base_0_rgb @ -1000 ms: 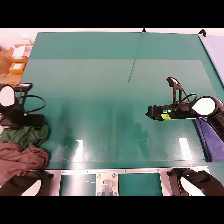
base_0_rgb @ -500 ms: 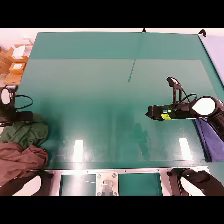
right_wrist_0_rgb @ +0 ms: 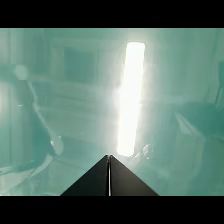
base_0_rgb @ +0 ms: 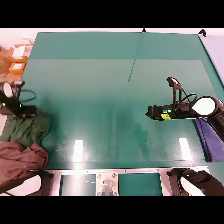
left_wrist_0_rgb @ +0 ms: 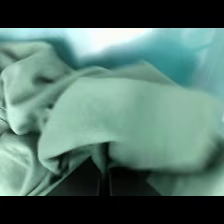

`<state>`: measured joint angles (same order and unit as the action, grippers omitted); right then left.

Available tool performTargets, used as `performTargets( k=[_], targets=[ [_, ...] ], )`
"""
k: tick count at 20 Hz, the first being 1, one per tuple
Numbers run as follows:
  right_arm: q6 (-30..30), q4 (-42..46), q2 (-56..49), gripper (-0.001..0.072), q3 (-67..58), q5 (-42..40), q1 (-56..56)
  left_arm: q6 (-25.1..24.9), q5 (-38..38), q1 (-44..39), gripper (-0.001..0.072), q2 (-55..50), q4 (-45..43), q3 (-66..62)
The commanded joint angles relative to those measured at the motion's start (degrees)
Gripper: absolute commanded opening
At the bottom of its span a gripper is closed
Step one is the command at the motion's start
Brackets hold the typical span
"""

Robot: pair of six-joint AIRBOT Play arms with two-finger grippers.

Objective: Fold the shirts.

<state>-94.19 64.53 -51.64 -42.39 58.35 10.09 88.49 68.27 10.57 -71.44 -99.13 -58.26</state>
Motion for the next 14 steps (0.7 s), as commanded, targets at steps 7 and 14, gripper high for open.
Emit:
performTargets(
  k=[7, 14],
  targets=[
    [0.0, 0.0, 0.1, 0.0016, 0.0, -0.4, 0.0, 3.5, 3.3, -32.3, 0.0019, 5.1, 12.7, -30.2],
    [0.0, 0.0, 0.1, 0.0017, -1.0, 0.0, 0.0, 5.4, -6.1, -44.8, 0.0069, -11.1, 23.3, -30.2]
  ],
)
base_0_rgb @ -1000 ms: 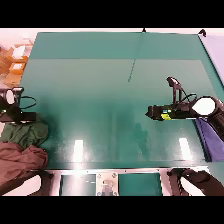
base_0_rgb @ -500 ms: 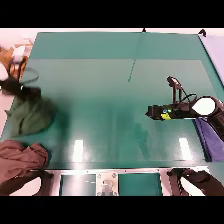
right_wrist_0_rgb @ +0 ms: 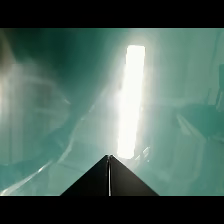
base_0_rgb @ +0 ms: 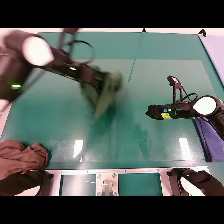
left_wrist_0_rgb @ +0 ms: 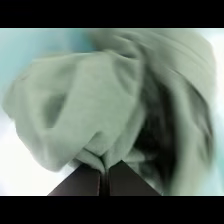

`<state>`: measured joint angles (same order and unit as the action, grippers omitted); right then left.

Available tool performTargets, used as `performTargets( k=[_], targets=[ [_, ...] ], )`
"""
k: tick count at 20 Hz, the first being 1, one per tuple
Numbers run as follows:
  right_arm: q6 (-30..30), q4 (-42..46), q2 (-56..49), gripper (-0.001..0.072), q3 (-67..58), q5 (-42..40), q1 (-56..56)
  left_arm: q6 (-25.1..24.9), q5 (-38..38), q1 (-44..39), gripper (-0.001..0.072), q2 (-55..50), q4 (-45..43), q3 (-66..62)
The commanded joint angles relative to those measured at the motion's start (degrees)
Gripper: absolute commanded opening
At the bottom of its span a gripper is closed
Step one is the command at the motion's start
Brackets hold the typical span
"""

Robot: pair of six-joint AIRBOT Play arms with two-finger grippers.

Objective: Fold the shirts.

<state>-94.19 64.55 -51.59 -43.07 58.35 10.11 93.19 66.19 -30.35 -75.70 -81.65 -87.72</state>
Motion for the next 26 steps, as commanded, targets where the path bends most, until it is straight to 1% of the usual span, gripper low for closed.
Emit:
performTargets(
  k=[1, 2, 3, 4, 5, 6, 7, 8, 9, 10, 11, 12, 13, 14, 16, 17, 19, 20, 22, 24, 26],
  targets=[
    [0.0, 0.0, 0.0, 0.0037, -0.4, 0.1, 0.0, 0.3, -4.6, -3.9, 0.0433, -9.9, 8.3, -0.7],
    [0.0, 0.0, 0.0, 0.0136, -0.4, 0.2, -0.1, 0.3, -4.6, -3.7, 0.072, -12.4, 9.5, -0.7],
    [0.0, 0.0, 0.0, 0.0281, -0.6, 0.7, -0.6, -0.5, -3.4, -3.1, 0.072, -13.9, 9.7, -0.7],
    [0.4, 0.5, 0.0, 0.0331, -1.5, 2.0, -2.1, -1.9, -0.8, -1.6, 0.072, -14.1, 9.2, -0.9],
    [0.4, 1.3, 0.0, 0.0333, -2.8, 3.8, -4.1, -2.3, 2.5, 0.6, 0.072, -13.6, 7.7, -1.5],
    [0.4, 2.2, 0.0, 0.0382, -4.4, 5.8, -7.1, -2.3, 8.0, 3.8, 0.072, -13.5, 5.5, -3.5],
    [0.4, 2.7, 0.0, 0.0505, -5.5, 6.7, -10.2, -2.3, 13.2, 7.1, 0.072, -13.5, 3.9, -5.2],
    [0.4, 2.8, 0.0, 0.0517, -6.0, 6.6, -13.6, -2.2, 17.9, 10.7, 0.072, -13.5, 4.0, -6.1],
    [0.7, 2.7, -0.4, 0.0517, -6.0, 5.8, -17.6, -2.2, 21.1, 13.6, 0.072, -13.5, 5.5, -5.7],
    [3.0, 1.9, -1.7, 0.0517, -6.0, 5.3, -21.1, -2.3, 22.9, 16.0, 0.072, -13.5, 7.4, -4.1],
    [4.9, 0.2, -3.8, 0.0515, -6.0, 5.3, -23.9, -3.0, 23.3, 17.3, 0.072, -13.5, 9.5, -1.7],
    [7.0, -1.5, -6.3, 0.0512, -6.0, 5.3, -26.0, -3.8, 21.8, 17.7, 0.072, -13.5, 11.0, 1.6],
    [8.5, -3.1, -9.3, 0.0485, -6.0, 5.0, -27.2, -4.2, 18.0, 17.7, 0.072, -13.5, 11.8, 5.2],
    [9.7, -5.6, -12.6, 0.0485, -6.0, 4.3, -27.5, -4.4, 12.8, 17.7, 0.072, -13.6, 14.2, 8.5],
    [15.5, -12.3, -18.9, 0.0485, -6.1, 1.6, -27.1, -7.1, 1.2, 17.7, 0.072, -14.1, 22.9, 13.8],
    [18.2, -16.5, -21.9, 0.0485, -6.2, 0.7, -26.7, -10.2, -2.4, 17.7, 0.072, -14.6, 28.9, 15.7],
    [22.9, -24.0, -28.0, 0.0485, -7.1, -0.3, -25.8, -16.6, -3.3, 16.8, 0.072, -15.8, 38.5, 17.2],
    [24.3, -26.6, -31.3, 0.0485, -8.7, -0.5, -25.1, -19.0, -2.1, 15.8, 0.072, -16.3, 40.8, 17.2],
    [25.0, -28.0, -37.6, 0.0485, -13.3, -0.5, -23.0, -22.4, -1.0, 13.7, 0.072, -16.4, 41.8, 17.2],
    [25.0, -28.0, -43.2, 0.0485, -18.8, -0.4, -20.3, -23.8, -0.8, 11.9, 0.072, -16.5, 40.7, 17.2],
    [24.6, -28.0, -47.5, 0.0485, -23.6, -0.3, -18.1, -23.8, -0.4, 10.9, 0.0719, -17.0, 40.5, 17.2]
  ],
)
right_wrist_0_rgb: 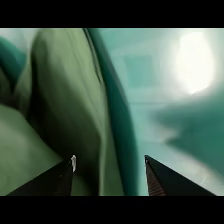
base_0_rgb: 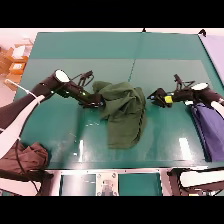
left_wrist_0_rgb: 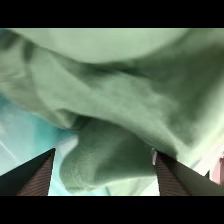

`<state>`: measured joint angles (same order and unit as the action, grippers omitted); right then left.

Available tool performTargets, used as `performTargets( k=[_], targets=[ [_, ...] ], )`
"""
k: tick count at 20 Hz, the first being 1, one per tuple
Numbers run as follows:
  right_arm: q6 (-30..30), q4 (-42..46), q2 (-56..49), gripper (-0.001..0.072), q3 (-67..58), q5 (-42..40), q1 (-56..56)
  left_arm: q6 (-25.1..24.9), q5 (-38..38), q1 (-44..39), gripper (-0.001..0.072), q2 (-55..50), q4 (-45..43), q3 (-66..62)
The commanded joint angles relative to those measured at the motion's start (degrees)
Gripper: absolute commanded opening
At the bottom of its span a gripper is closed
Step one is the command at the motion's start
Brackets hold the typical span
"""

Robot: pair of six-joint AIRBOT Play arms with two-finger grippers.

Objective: Fold the shirts.

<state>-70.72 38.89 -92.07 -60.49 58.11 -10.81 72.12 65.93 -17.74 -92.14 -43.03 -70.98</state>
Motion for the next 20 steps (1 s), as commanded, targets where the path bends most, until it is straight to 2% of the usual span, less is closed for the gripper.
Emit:
performTargets(
  k=[1, 3, 4, 6, 7, 8, 11, 12, 13, 14, 15, 17, 18, 19, 20],
  targets=[
    [0.7, -2.3, -8.7, 0.0484, -8.2, 0.1, 3.7, -2.8, 0.7, -1.9, 0.0711, -0.9, 1.9, 0.5],
    [0.7, -2.4, -10.9, 0.0342, -11.0, 0.3, 4.9, -2.8, 1.1, -2.6, 0.071, -1.1, 2.4, 0.4],
    [0.7, -2.5, -11.3, 0.0305, -11.7, 0.4, 5.2, -2.8, 0.2, -2.7, 0.0632, -1.2, 2.6, 0.5],
    [0.7, -2.5, -11.4, 0.004, -12.7, 0.4, 5.5, -3.7, -2.1, -3.5, 0.026, -1.2, 3.9, 0.4],
    [0.7, -2.5, -11.4, 0.0017, -13.0, 0.4, 5.5, -4.7, -2.3, -3.9, 0.0117, -1.1, 4.7, 0.4],
    [0.7, -2.4, -11.4, 0.0017, -13.4, 0.8, 5.5, -5.9, -1.8, -3.9, 0.0022, -1.1, 4.6, 0.3],
    [0.7, -2.3, -11.4, 0.0017, -14.4, 3.5, 4.5, -6.2, 7.1, -0.7, 0.0023, -1.0, 0.8, -1.6],
    [0.7, -2.3, -11.4, 0.0016, -14.4, 4.2, 4.0, -5.6, 11.8, 1.8, 0.0054, -0.7, 0.3, -2.5],
    [0.7, -2.3, -11.4, 0.0016, -14.4, 5.0, 3.4, -3.5, 15.1, 4.7, 0.0361, -0.2, 0.6, -2.9],
    [0.7, -2.3, -11.4, 0.0017, -14.4, 5.8, 2.9, -1.1, 17.0, 7.5, 0.0576, 0.5, 1.3, -2.9],
    [0.7, -2.3, -11.4, 0.0017, -14.4, 6.3, 2.5, 0.5, 18.1, 9.6, 0.0602, 1.0, 1.6, -2.9],
    [0.7, -2.3, -11.4, 0.0016, -14.4, 6.4, 2.2, 1.4, 17.6, 9.7, 0.0604, 1.6, 2.0, -2.7],
    [0.7, -2.3, -11.4, 0.0017, -14.4, 6.4, 2.2, 1.2, 16.1, 8.0, 0.0605, 1.5, 2.4, -2.1],
    [0.7, -2.3, -11.4, 0.0017, -14.4, 6.4, 2.1, 0.0, 13.5, 5.4, 0.067, 1.5, 2.3, -1.1],
    [0.7, -2.3, -11.4, 0.0017, -14.4, 6.3, 2.1, -1.0, 10.9, 2.6, 0.0673, 1.3, 2.3, -0.2]
  ],
)
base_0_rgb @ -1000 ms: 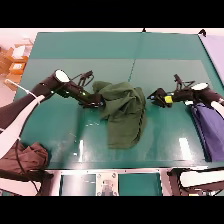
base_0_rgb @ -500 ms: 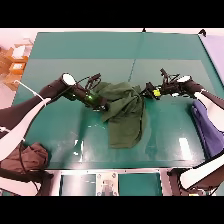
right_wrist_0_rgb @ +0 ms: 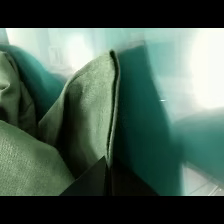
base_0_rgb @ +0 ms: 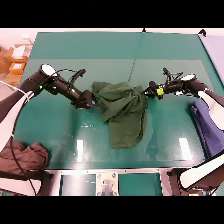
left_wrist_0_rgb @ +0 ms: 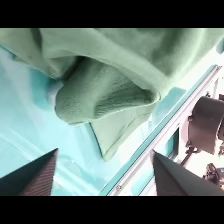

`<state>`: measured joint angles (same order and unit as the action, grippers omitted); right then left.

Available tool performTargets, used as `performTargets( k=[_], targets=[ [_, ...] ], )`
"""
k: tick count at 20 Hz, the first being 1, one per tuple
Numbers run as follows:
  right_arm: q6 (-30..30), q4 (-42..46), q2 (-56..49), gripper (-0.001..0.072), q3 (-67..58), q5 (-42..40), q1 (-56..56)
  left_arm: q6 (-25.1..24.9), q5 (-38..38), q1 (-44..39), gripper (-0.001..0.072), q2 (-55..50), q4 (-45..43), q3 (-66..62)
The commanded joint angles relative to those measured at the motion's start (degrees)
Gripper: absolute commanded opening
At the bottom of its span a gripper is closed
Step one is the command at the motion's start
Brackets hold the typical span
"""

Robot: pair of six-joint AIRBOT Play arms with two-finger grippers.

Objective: Fold the shirts.

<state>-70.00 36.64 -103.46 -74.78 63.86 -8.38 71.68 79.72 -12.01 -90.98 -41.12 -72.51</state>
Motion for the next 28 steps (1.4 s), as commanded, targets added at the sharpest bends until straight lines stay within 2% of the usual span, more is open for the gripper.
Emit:
performTargets(
  k=[1, 6, 7, 8, 9, 10, 13, 14, 16, 18, 21, 25, 28],
  targets=[
    [0.0, 0.0, 0.0, 0.0016, -0.1, 0.5, -0.3, -1.6, -5.9, -6.0, 0.0673, -0.2, 0.4, 2.3],
    [0.0, -0.1, 0.0, 0.0016, -0.1, 0.3, -0.3, -1.0, -20.8, -13.7, 0.0668, -3.3, -0.7, 3.2],
    [0.0, 0.0, 0.0, 0.0016, -0.1, 0.3, -0.3, 0.5, -22.9, -14.0, 0.0577, -4.0, -1.4, 3.2],
    [0.0, 0.0, 0.0, 0.0017, -0.1, 0.3, -0.3, 2.5, -24.3, -13.9, 0.0416, -4.5, -2.3, 3.2],
    [0.0, -0.1, 0.0, 0.0016, -0.1, 0.4, -0.3, 4.0, -25.2, -13.8, 0.0134, -4.7, -4.0, 3.2],
    [-0.1, -0.1, 0.0, 0.0015, -0.2, 0.7, -0.3, 4.5, -25.0, -13.6, 0.0021, -4.7, -4.4, 2.9],
    [-2.0, 0.0, 0.5, 0.0013, -5.1, 8.3, -1.6, 4.4, -19.4, -12.2, 0.0019, -2.5, -7.3, -2.5],
    [-2.1, 0.0, 1.2, 0.0013, -8.4, 11.8, -2.6, 5.3, -17.3, -11.3, 0.0019, -0.1, -11.1, -5.3],
    [-4.9, 0.0, 4.5, 0.0013, -16.3, 16.9, -5.5, 10.4, -13.1, -9.1, 0.0019, 7.3, -23.6, -12.6],
    [-6.3, -0.1, 9.9, 0.0013, -24.5, 18.3, -8.7, 13.9, -10.8, -7.3, 0.0019, 16.3, -35.3, -20.6],
    [-6.5, -0.2, 20.6, 0.0014, -34.5, 18.3, -13.4, 15.3, -10.2, -6.5, 0.0019, 28.4, -45.5, -32.5],
    [-6.5, 0.0, 34.7, 0.0014, -40.1, 16.4, -17.4, 15.3, -11.4, -6.5, 0.0019, 38.7, -45.3, -45.6],
    [-6.5, 0.3, 43.1, 0.0015, -40.1, 15.3, -19.9, 15.3, -15.8, -6.5, 0.0019, 44.2, -47.6, -46.8]
  ],
)
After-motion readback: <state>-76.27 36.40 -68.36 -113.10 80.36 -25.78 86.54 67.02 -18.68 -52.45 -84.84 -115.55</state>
